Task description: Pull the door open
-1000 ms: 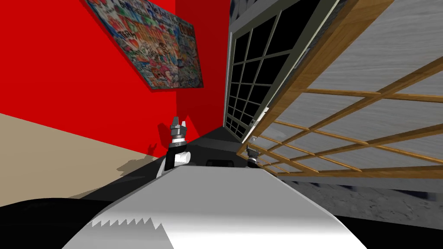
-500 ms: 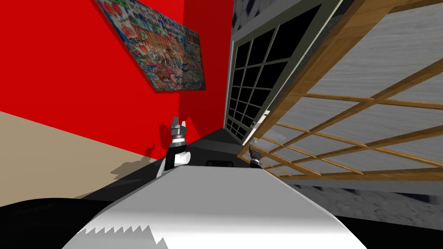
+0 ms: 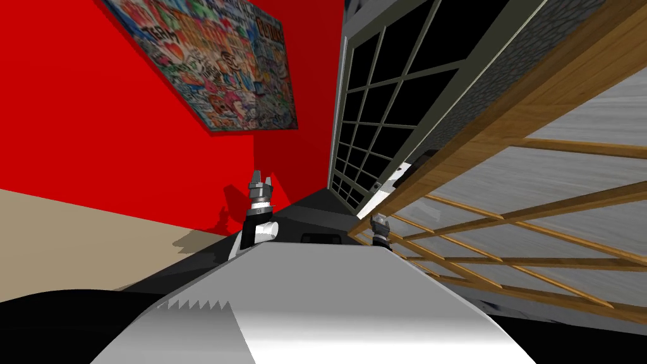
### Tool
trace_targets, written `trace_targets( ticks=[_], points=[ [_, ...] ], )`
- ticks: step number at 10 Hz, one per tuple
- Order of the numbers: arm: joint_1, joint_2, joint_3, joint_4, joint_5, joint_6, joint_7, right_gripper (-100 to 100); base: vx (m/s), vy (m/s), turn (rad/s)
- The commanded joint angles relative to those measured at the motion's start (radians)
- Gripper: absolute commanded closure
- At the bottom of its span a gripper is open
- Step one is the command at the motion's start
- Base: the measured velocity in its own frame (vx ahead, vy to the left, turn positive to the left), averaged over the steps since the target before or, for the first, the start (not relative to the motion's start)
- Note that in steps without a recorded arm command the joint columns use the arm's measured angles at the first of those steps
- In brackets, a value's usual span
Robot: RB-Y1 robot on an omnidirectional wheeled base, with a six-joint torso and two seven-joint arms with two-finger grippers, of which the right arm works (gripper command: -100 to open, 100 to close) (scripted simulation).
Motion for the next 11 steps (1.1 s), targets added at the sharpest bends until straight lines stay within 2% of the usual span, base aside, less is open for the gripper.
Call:
trace_targets(
  ticks=[1,2,7,11],
  points=[
    [0.000,0.000,0.000,0.000,0.000,0.000,0.000,-100,0.066,-0.010,-0.006],
    [0.000,0.000,0.000,0.000,0.000,0.000,0.000,100,-0.013,0.005,0.003],
    [0.000,0.000,0.000,0.000,0.000,0.000,0.000,100,-0.011,-0.001,0.002],
    [0.016,-0.021,0.050,-0.022,0.028,-0.010,-0.024,100,-0.172,-0.001,0.055]
  ],
)
